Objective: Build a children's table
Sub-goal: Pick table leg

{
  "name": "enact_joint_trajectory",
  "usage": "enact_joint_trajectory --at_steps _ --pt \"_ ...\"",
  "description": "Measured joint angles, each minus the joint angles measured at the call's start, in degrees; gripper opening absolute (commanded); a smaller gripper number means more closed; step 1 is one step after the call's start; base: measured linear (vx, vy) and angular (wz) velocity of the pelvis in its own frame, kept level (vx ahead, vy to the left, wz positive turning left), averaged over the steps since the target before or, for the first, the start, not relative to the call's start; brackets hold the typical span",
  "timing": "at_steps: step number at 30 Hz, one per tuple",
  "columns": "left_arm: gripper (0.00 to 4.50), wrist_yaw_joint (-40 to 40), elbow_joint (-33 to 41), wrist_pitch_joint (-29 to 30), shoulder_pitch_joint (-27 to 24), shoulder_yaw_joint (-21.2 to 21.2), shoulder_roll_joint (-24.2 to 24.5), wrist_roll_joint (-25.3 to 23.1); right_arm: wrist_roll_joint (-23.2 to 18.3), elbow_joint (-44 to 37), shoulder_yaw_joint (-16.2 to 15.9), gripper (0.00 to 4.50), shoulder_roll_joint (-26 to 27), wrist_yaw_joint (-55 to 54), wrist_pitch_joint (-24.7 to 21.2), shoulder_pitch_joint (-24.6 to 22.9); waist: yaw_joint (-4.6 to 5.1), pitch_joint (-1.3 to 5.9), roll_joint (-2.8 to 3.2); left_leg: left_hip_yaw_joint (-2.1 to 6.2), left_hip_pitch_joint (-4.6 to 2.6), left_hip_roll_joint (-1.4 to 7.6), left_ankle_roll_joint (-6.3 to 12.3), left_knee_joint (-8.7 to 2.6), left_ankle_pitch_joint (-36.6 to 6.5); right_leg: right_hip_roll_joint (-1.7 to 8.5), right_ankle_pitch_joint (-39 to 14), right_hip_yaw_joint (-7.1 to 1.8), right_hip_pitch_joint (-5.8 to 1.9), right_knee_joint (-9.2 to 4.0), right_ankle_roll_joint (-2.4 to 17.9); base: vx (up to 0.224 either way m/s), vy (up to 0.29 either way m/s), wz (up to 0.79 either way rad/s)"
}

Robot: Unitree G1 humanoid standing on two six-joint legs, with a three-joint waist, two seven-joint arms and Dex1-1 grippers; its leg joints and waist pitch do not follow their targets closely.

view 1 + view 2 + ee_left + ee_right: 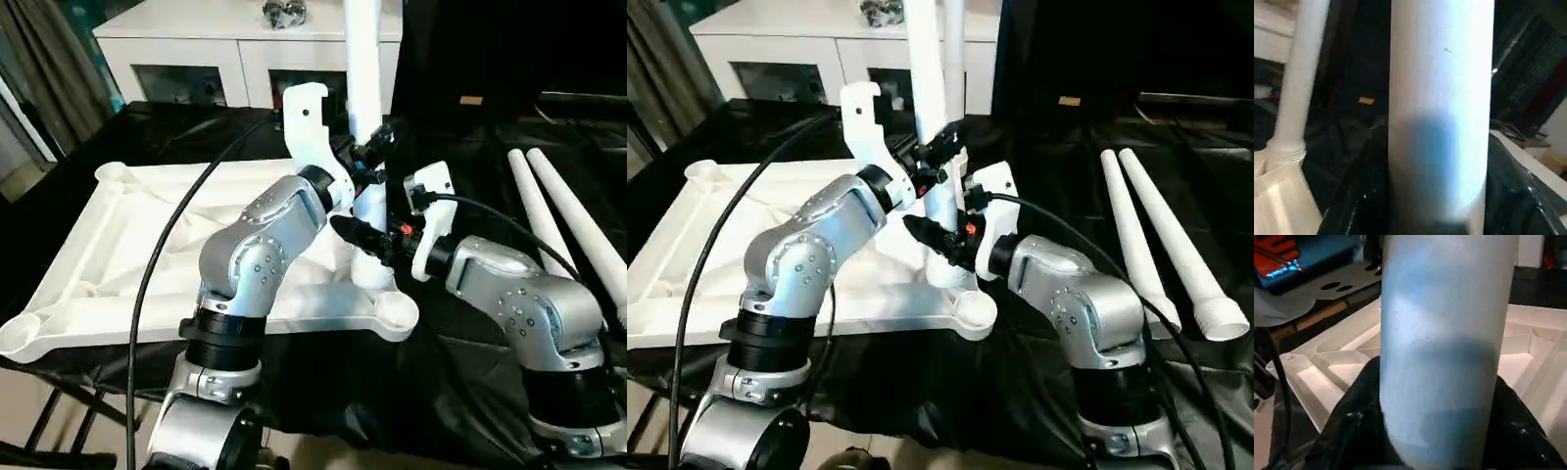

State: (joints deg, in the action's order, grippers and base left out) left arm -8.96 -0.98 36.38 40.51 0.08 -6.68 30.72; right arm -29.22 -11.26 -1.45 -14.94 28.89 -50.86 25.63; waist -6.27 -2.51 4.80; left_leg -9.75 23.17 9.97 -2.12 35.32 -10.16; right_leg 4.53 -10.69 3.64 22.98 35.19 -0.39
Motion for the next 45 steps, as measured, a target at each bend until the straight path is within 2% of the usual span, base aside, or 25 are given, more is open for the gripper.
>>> enact_joint_trajectory --at_steps 4,6,10,13,15,19,28,35,37,40,45 --pt "1.85 -4.93 -0.22 -0.58 -0.21 0.32 1.69 1.51 -2.79 -0.38 0.87 2.7 -3.11 4.54 -1.54 0.0 -0.02 0.0 0.03 0.0 0.0 -0.01 0.01 -0.03 -0.01 0.0 0.03 0.0 -0.02 -0.07 0.01 0.0 0.0 0.0" --pt "1.85 -9.26 -0.24 -1.2 -0.41 -0.03 3.33 2.44 -4.26 -0.32 0.05 3.02 -7.99 10.1 -2.05 0.01 -0.19 -0.01 0.08 0.0 0.01 -0.01 0.02 -0.03 -0.01 0.0 0.03 0.0 -0.05 -0.1 0.01 0.0 0.0 0.0" --pt "1.85 -17.06 0.25 -1.72 -1.73 -1.04 6.37 4.03 -6.06 -0.49 -1.4 3.05 -14.97 19.31 -3.06 -0.01 -0.19 -0.02 0.07 0.0 -0.01 0.0 0.02 -0.05 -0.01 0.0 0.03 0.0 -0.05 -0.07 0.01 0.0 0.0 0.0" --pt "1.85 -20.48 0.75 -1.21 -2.24 -1.63 7.28 5.1 -6.8 -0.43 -1.36 3.05 -16.67 22.25 -4.06 0.04 -0.09 -0.03 0.01 -0.02 -0.03 0.0 0.03 -0.04 0.0 0.0 0.04 -0.01 -0.04 -0.04 0.03 0.0 0.0 0.0" --pt "1.85 -22.65 1.25 -0.51 -2.41 -2.04 7.96 5.87 -6.9 0.41 -2.41 3.05 -17.63 24.37 -4.06 0.88 -0.07 -0.03 0.01 -0.02 -0.07 0.0 0.03 -0.04 0.01 0.0 0.05 -0.01 -0.04 0.01 0.04 0.0 0.0 0.0" --pt "1.85 -24.7 2.01 0.02 -2.44 -2.69 7.96 7.34 -6.64 2.61 -4.76 3.05 -17.9 26.95 -2.63 2.42 -0.16 -0.05 -0.11 -0.04 -0.09 0.0 0.03 -0.04 0.01 0.01 0.07 -0.02 -0.04 0.05 0.07 0.0 0.0 0.0" --pt "1.85 -25.79 2.53 0.88 -3.85 -3.54 7.48 7.9 -6.65 4.76 -5.83 3.05 -17.96 30.64 -2.25 3.39 -0.18 -0.09 -0.44 -0.07 -0.06 0.0 0.13 -0.02 0.08 0.01 0.08 -0.02 -0.04 0.04 0.09 0.0 0.0 0.0" --pt "1.85 -26.57 2.53 1.09 -3.83 -3.65 7.26 9.0 -6.69 5.72 -5.86 3.05 -17.6 31.6 -1.41 3.4 -0.19 -0.08 -0.44 -0.07 -0.07 0.0 0.14 -0.02 0.08 0.01 0.08 -0.03 -0.04 0.05 0.09 0.0 0.0 0.0" --pt "1.85 -26.61 2.53 1.13 -3.77 -3.65 7.23 9.08 -6.69 5.82 -5.87 2.78 -17.28 31.62 -1.39 3.4 -0.19 -0.08 -0.44 -0.07 -0.07 0.0 0.14 -0.02 0.08 0.01 0.08 -0.02 -0.04 0.06 0.1 0.0 0.0 0.0" --pt "1.85 -26.69 2.53 1.19 -3.6 -3.65 7.13 9.11 -6.68 5.83 -5.88 2.71 -17.26 31.74 -1.32 3.4 -0.19 -0.07 -0.43 -0.07 -0.07 0.0 0.14 -0.02 0.08 0.01 0.08 -0.03 -0.04 0.05 0.1 0.0 0.0 0.0" --pt "1.85 -27.09 2.51 1.19 -3.46 -3.66 7.0 9.2 -6.64 5.9 -5.93 2.18 -17.29 32.25 -1.06 3.39 -0.19 -0.06 -0.41 -0.07 -0.07 0.0 0.14 -0.02 0.08 0.01 0.08 -0.02 -0.04 0.06 0.1 0.0 0.0 0.0"
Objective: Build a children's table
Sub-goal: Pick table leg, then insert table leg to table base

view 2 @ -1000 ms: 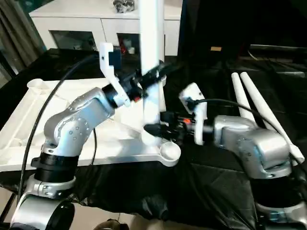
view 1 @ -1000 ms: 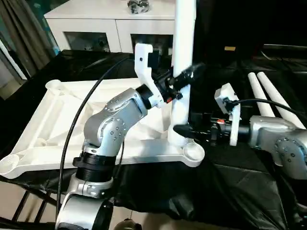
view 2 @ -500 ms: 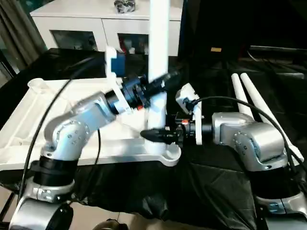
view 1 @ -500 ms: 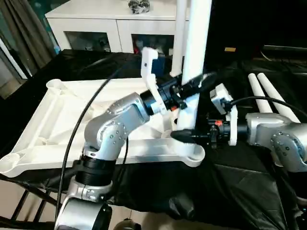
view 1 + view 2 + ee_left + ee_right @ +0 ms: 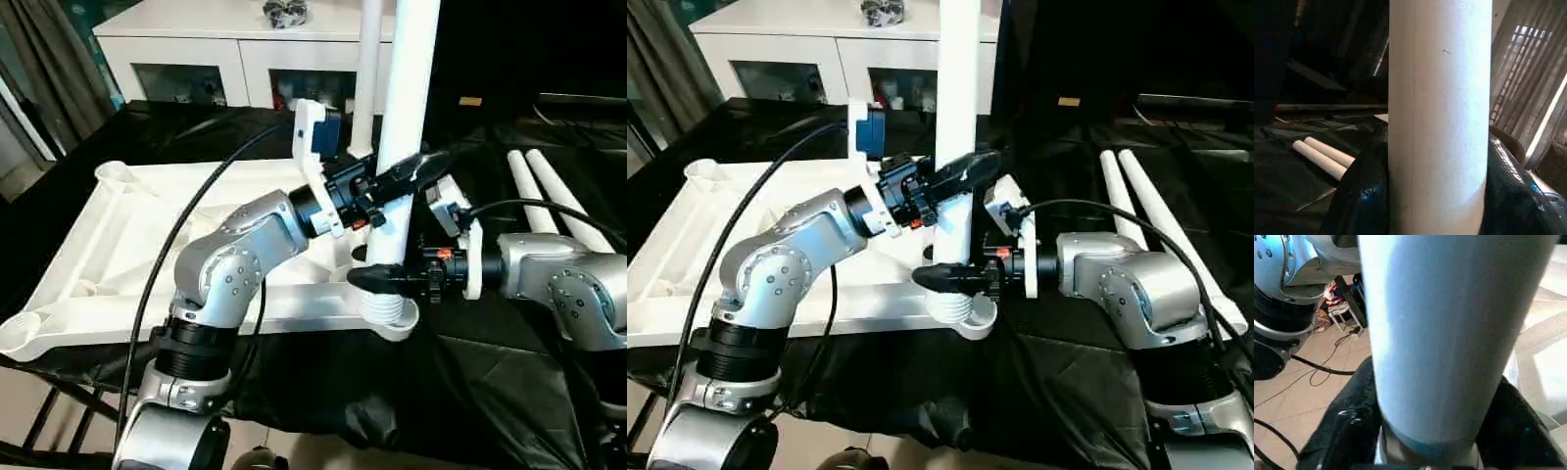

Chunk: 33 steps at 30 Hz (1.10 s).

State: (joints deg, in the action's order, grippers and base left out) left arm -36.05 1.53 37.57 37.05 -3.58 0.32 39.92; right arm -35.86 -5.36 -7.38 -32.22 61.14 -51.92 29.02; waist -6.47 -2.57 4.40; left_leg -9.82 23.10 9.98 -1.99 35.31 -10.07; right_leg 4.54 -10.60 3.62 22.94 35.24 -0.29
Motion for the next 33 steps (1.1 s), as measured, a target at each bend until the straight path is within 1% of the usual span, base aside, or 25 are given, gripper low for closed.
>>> enact_joint_trajectory --at_steps 1,2,4,14,15,17,19,22,23,25,29,31,33 --pt "1.85 0.0 -0.04 0.0 0.04 0.0 0.01 0.02 0.01 0.0 -0.03 2.18 0.0 0.03 0.1 0.0 0.0 0.0 0.0 0.0 0.0 0.0 0.0 0.0 0.0 0.0 0.0 0.0 0.0 0.0 0.0 0.0 0.0 0.0" --pt "1.85 0.0 -0.08 0.03 0.08 0.0 0.05 0.06 0.02 0.0 -0.04 2.04 0.0 0.04 0.17 0.0 0.0 0.0 0.0 0.0 0.0 0.0 0.0 0.0 0.0 0.0 0.0 0.0 0.0 0.0 0.0 0.0 0.0 0.0" --pt "1.85 0.0 -0.18 0.15 0.23 0.0 0.12 0.16 0.03 0.0 -0.04 1.97 0.0 0.07 0.23 0.0 0.0 0.01 0.01 0.0 0.0 0.0 0.0 0.0 0.0 0.0 0.01 0.0 0.0 0.01 0.01 0.0 0.0 0.0" --pt "1.85 0.03 -0.16 0.49 0.26 0.05 0.27 0.21 0.16 0.17 -0.07 1.93 0.36 0.09 0.44 -0.11 0.0 0.02 0.03 0.0 -0.01 0.0 0.0 0.01 0.0 0.0 0.01 0.0 0.0 0.01 0.02 0.0 0.0 0.0" --pt "2.2 0.14 -0.16 0.49 0.26 0.05 0.33 0.16 0.17 0.43 -0.07 1.93 0.55 0.09 0.82 -0.2 0.0 0.02 0.04 0.0 -0.01 0.0 0.0 0.01 0.0 0.0 0.02 0.0 0.0 0.01 0.02 0.0 0.0 0.0" --pt "2.55 0.3 -0.21 0.8 0.26 0.36 -0.02 0.3 0.16 0.54 -0.06 1.93 0.71 0.03 1.1 -0.33 0.0 0.02 0.04 0.0 -0.01 0.0 0.0 0.01 0.0 0.0 0.02 0.0 0.0 0.01 0.03 0.0 0.0 0.0" --pt "2.55 0.29 -0.16 0.93 0.26 1.05 -0.81 1.1 0.15 0.54 0.0 1.93 1.22 -0.15 1.45 -0.7 -0.02 0.04 0.05 0.0 -0.01 0.0 0.0 0.01 0.0 0.0 0.02 0.0 -0.01 0.01 0.03 0.0 0.0 0.0" --pt "2.91 0.73 -0.13 -0.11 0.3 1.86 -1.45 1.36 0.14 0.55 0.06 1.91 2.32 -0.92 2.11 -1.73 -0.02 0.04 0.07 0.0 0.0 0.0 0.0 0.01 0.0 0.0 0.02 0.0 0.0 0.01 0.03 0.0 0.0 0.0" --pt "2.94 0.99 -0.1 -0.51 0.35 2.44 -2.08 1.69 0.13 0.55 0.08 1.91 2.58 -1.2 2.19 -1.83 -0.01 0.04 0.08 0.0 0.0 0.0 0.0 0.01 0.0 0.0 0.02 0.0 -0.01 0.0 0.03 0.0 0.0 0.0" --pt "2.94 2.18 -0.08 -2.81 1.25 4.25 -3.95 2.62 0.0 0.55 1.12 1.91 4.04 -2.54 2.78 -2.1 -0.01 0.04 0.07 0.0 0.01 0.01 0.0 0.02 0.0 0.0 0.04 0.01 -0.01 0.0 0.07 0.0 0.0 0.0" --pt "2.94 5.52 0.28 -8.18 4.66 8.3 -6.34 3.29 -0.52 0.49 3.14 1.91 6.78 -5.39 4.15 -2.77 -0.01 0.09 0.15 0.0 -0.02 0.01 0.0 0.02 0.0 0.0 0.05 0.01 -0.03 0.0 0.07 0.0 0.0 0.0" --pt "2.94 6.54 0.25 -9.49 5.85 10.75 -5.78 4.45 -0.56 -0.09 4.77 1.91 7.97 -7.56 5.28 -4.4 -0.01 0.15 0.24 0.01 -0.03 0.01 -0.01 0.03 0.0 0.0 0.05 0.02 -0.03 0.0 0.07 0.0 0.0 0.0" --pt "2.94 6.5 0.06 -10.15 6.21 13.3 -2.93 5.12 -0.51 -0.55 6.23 1.91 8.54 -9.65 6.1 -6.29 0.16 0.22 0.41 0.01 -0.04 0.01 -0.01 0.02 0.0 0.0 0.05 0.02 -0.02 0.0 0.06 0.0 0.0 0.0"
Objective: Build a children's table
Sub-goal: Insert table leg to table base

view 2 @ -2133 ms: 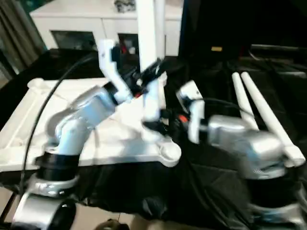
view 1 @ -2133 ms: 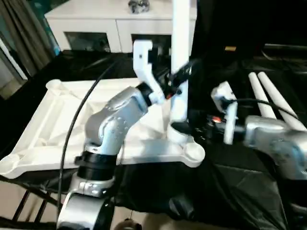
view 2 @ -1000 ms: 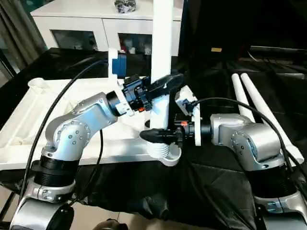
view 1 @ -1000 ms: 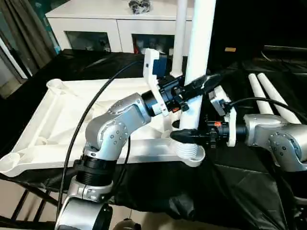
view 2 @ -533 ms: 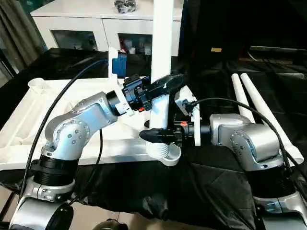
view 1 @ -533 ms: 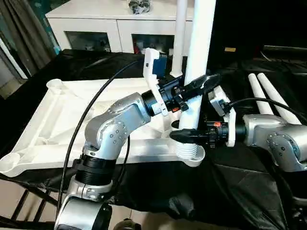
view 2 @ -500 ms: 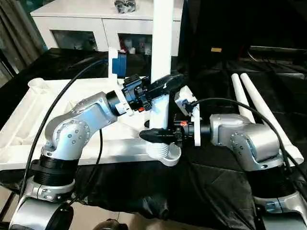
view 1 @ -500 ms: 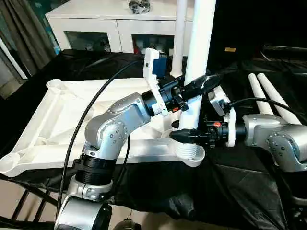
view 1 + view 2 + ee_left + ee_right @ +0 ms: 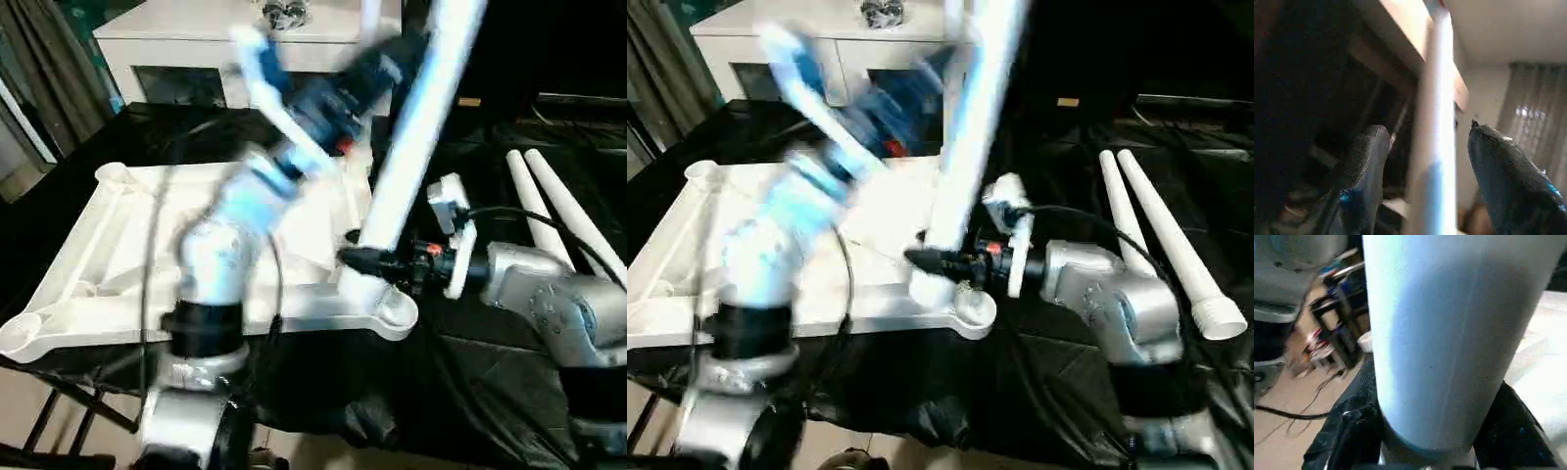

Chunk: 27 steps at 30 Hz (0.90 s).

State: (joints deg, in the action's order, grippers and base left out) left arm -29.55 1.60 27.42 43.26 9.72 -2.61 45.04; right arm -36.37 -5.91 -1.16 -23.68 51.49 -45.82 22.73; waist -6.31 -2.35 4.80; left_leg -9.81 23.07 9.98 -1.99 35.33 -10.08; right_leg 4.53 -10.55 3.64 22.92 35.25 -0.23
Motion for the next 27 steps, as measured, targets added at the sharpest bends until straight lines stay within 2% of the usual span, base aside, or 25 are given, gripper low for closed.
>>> enact_joint_trajectory --at_steps 2,4,7,10,13,15,17,23,24,27 --pt "2.94 -1.47 0.07 -0.12 -0.66 0.0 4.52 -1.6 0.35 -0.45 1.46 1.91 -0.04 -1.86 0.91 -1.55 0.07 0.02 0.08 0.01 -0.01 0.01 0.0 0.0 0.0 -0.01 0.0 0.0 0.01 0.0 -0.01 0.0 0.0 0.0" --pt "2.94 -4.99 1.04 0.06 -3.91 -1.53 9.27 -4.61 2.09 -1.31 2.62 1.91 -0.26 -4.22 2.45 -3.23 0.16 0.11 0.25 0.01 -0.02 0.0 -0.01 -0.02 -0.01 -0.01 -0.02 0.0 -0.01 -0.04 -0.04 0.0 0.0 0.0" --pt "2.94 -9.09 1.1 0.29 -8.27 -5.19 13.07 -8.77 5.16 -2.07 2.99 1.91 -1.17 -7.0 3.98 -4.91 -0.06 0.06 0.3 0.0 0.02 0.0 -0.01 -0.02 -0.01 -0.01 -0.02 0.0 -0.02 -0.08 -0.05 0.0 0.0 0.0" --pt "2.94 -15.26 1.83 -2.47 -12.0 -14.95 21.3 -15.75 8.06 -3.3 2.83 1.91 -0.84 -10.3 6.07 -6.23 -0.04 0.14 0.59 0.01 -0.05 0.0 -0.03 -0.11 -0.02 0.0 -0.1 -0.02 -0.05 -0.16 -0.19 0.0 0.0 0.0" --pt "2.94 -20.69 0.07 -5.31 -16.78 -23.62 26.73 -22.34 10.37 -3.43 2.88 1.91 -0.66 -13.29 7.43 -8.02 0.46 0.09 1.34 0.0 -0.08 -0.05 -0.04 -0.21 -0.02 0.0 -0.22 -0.06 -0.03 -0.17 -0.4 0.0 0.0 0.0" --pt "2.94 -24.11 -3.46 -7.76 -18.78 -29.01 27.91 -26.5 11.79 -3.43 2.76 1.91 -0.14 -15.12 7.97 -8.39 0.85 0.17 1.9 0.0 -0.08 -0.06 -0.05 -0.26 -0.01 0.0 -0.22 -0.06 -0.02 -0.15 -0.4 0.0 0.0 0.0" --pt "2.94 -25.55 -5.35 -8.66 -19.46 -31.29 27.86 -28.26 12.24 -3.44 2.56 1.91 -0.01 -15.85 8.33 -8.45 1.17 0.1 2.09 0.01 -0.08 -0.06 -0.09 -0.35 0.01 0.0 -0.21 -0.05 0.04 -0.08 -0.38 0.0 0.0 0.0" --pt "2.94 -26.34 -5.17 -9.85 -18.89 -31.36 27.87 -29.01 12.31 -3.44 2.52 1.91 -0.02 -16.11 8.42 -8.47 1.61 0.38 2.57 0.0 -0.16 -0.06 -0.11 -0.45 0.03 0.0 -0.09 -0.03 0.06 -0.02 -0.18 0.0 0.0 0.0" --pt "2.66 -26.62 -5.47 -10.36 -18.87 -31.45 27.87 -29.37 12.41 -3.45 2.47 1.91 -0.02 -16.18 8.44 -8.5 1.7 0.38 2.57 0.0 -0.16 -0.05 -0.11 -0.45 0.03 0.0 -0.13 -0.02 0.06 -0.02 -0.24 0.0 0.0 0.0" --pt "2.58 -27.89 -14.26 -13.82 -17.63 -33.16 28.52 -33.54 13.3 -5.29 0.89 1.91 0.41 -16.53 8.45 -9.67 2.22 0.44 2.91 0.0 -0.21 -0.07 -0.11 -0.47 0.03 -0.01 -0.19 -0.03 0.01 -0.04 -0.35 0.0 0.0 0.0"
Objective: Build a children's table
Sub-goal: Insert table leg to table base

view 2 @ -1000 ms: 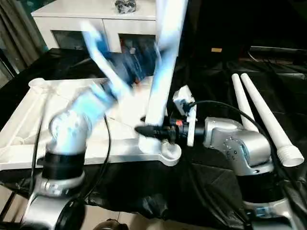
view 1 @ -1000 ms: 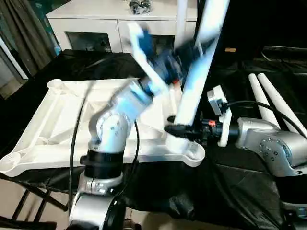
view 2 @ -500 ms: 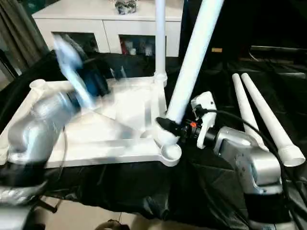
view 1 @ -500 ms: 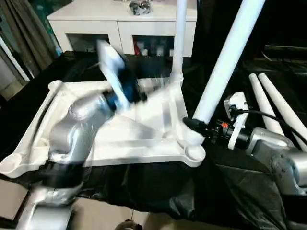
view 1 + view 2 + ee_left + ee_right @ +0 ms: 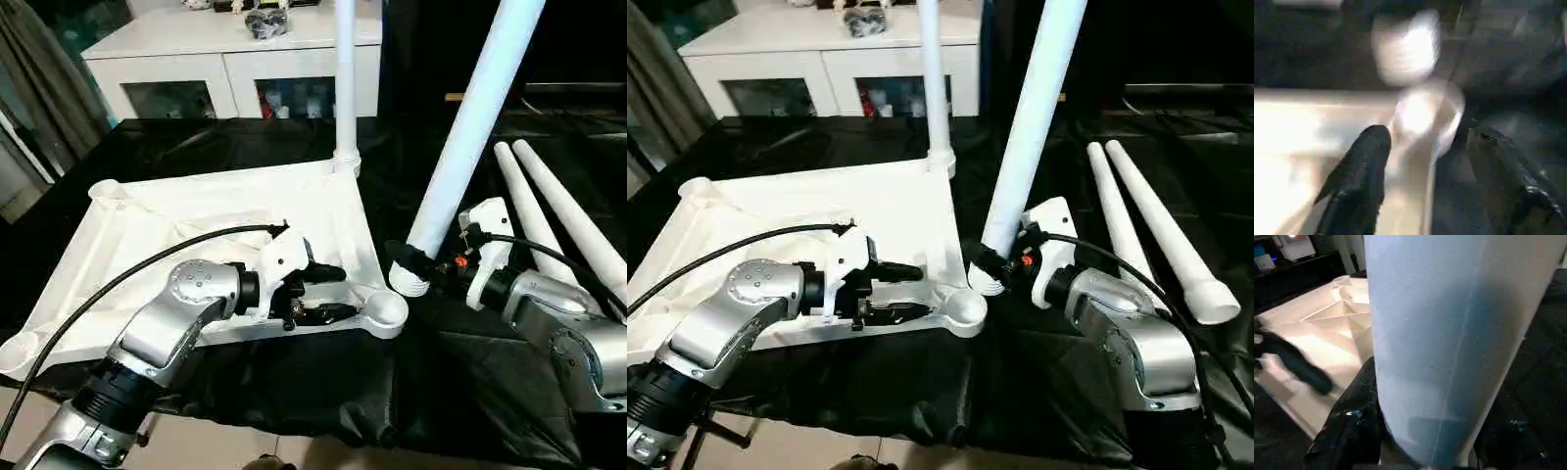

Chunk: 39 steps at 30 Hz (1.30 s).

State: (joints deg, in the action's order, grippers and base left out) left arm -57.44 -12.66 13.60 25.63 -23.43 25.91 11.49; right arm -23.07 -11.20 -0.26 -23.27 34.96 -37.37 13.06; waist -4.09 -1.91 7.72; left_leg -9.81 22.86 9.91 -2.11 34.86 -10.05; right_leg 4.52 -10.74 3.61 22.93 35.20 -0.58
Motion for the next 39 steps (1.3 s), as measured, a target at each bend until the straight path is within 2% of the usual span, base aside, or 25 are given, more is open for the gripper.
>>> enact_joint_trajectory --at_steps 1,3,6,7,11,12,15,17,18,27,29,35,39 --pt "2.55 -0.1 -1.8 -0.09 -0.08 -0.28 0.31 -0.6 0.17 -0.04 -0.4 1.91 0.15 0.0 0.0 -0.37 0.24 -0.01 -0.01 0.0 0.01 0.0 0.0 0.0 0.0 0.0 0.0 0.0 0.01 0.01 0.0 0.0 0.0 0.0" --pt "2.16 -1.22 -3.69 -0.14 -0.19 -0.76 0.71 -0.93 0.49 0.04 -0.46 1.91 0.22 -0.3 0.02 -0.88 0.54 -0.03 -0.03 0.01 0.06 0.0 0.0 0.01 0.0 0.01 0.0 0.0 0.02 -0.03 0.0 0.0 0.0 0.0" --pt "2.06 -2.52 -4.21 -0.54 -0.22 -0.8 0.77 -0.55 0.89 0.05 -0.95 1.91 0.63 -0.9 0.37 -0.94 0.63 -0.02 -0.03 0.0 0.06 -0.01 0.0 0.01 0.0 0.02 0.01 0.0 0.01 -0.05 0.02 0.0 0.0 0.0" --pt "1.77 -2.53 -4.62 -1.17 -0.21 -0.8 0.71 -0.69 0.96 0.06 -1.24 1.91 0.67 -0.93 0.49 -0.93 0.64 -0.02 -0.03 0.0 0.06 -0.01 0.0 0.01 0.0 0.02 0.01 0.0 0.01 -0.05 0.02 0.0 0.0 0.0" --pt "1.63 -2.47 -7.81 -3.77 -0.21 -1.2 0.31 -2.64 1.08 0.09 -2.02 1.91 0.76 -0.91 0.61 -0.92 0.68 -0.03 -0.04 0.0 0.06 0.0 0.0 -0.02 0.0 0.01 0.01 0.0 0.02 -0.05 0.02 0.0 0.0 0.0" --pt "1.37 -2.49 -8.79 -4.22 -0.21 -1.2 0.12 -2.94 1.19 0.09 -2.17 1.91 0.76 -0.89 0.62 -0.92 0.68 -0.03 -0.04 0.0 0.06 -0.01 0.0 -0.02 0.0 0.02 0.01 0.0 0.02 -0.06 0.02 0.0 0.0 0.0" --pt "1.09 -3.19 -10.08 -5.6 0.24 -1.19 -0.25 -3.37 1.4 0.09 -2.44 1.91 0.74 -0.84 0.62 -0.88 0.67 -0.03 -0.04 0.0 0.06 -0.01 0.0 -0.01 0.0 0.02 0.01 0.0 0.01 -0.07 0.02 0.0 0.0 0.0" --pt "1.09 -3.71 -10.81 -6.18 0.48 -1.19 -0.36 -3.42 1.44 0.09 -2.46 1.91 0.65 -0.81 0.65 -0.87 0.67 -0.03 -0.04 0.0 0.06 -0.01 0.0 -0.01 0.0 0.02 0.01 0.0 0.01 -0.06 0.02 0.0 0.0 0.0" --pt "0.84 -3.89 -11.03 -6.4 0.53 -1.16 -0.38 -3.42 1.44 0.1 -2.46 1.91 0.58 -0.81 0.68 -0.87 0.66 -0.03 -0.04 0.0 0.05 -0.01 0.0 -0.02 0.0 0.02 0.01 0.0 0.01 -0.05 0.02 0.0 0.0 0.0" --pt "0.34 -6.4 -11.96 -6.57 0.57 -0.07 -1.21 -2.73 1.44 0.37 -2.51 1.91 0.54 -0.64 1.09 0.07 0.66 -0.04 -0.07 0.0 0.05 -0.01 0.0 -0.02 0.0 0.02 0.01 0.0 0.02 -0.05 0.02 0.0 0.0 0.0" --pt "0.05 -6.89 -11.96 -6.58 0.57 -0.03 -1.29 -2.72 1.45 0.66 -2.57 1.91 0.46 -0.11 1.24 0.13 0.75 -0.06 -0.11 0.0 0.05 -0.01 0.0 -0.02 0.0 0.02 0.01 0.0 0.02 -0.06 0.02 0.0 0.0 0.0" --pt "0.0 -7.05 -11.73 -5.8 0.78 -0.02 -1.99 -2.91 1.43 1.05 -3.97 1.91 -0.79 2.35 1.23 1.46 0.88 -0.05 -0.11 -0.03 0.05 -0.01 0.01 -0.03 0.0 0.02 0.11 -0.02 0.03 -0.09 0.23 0.0 0.0 0.0" --pt "0.0 -3.45 -11.88 -4.31 1.94 -0.28 -5.11 -5.4 1.74 2.62 -6.44 1.91 -2.56 4.95 1.07 3.64 0.54 -0.04 -0.3 -0.06 0.02 -0.01 0.02 0.0 0.01 0.05 0.12 -0.02 -0.04 -0.09 0.24 0.0 0.0 0.0"
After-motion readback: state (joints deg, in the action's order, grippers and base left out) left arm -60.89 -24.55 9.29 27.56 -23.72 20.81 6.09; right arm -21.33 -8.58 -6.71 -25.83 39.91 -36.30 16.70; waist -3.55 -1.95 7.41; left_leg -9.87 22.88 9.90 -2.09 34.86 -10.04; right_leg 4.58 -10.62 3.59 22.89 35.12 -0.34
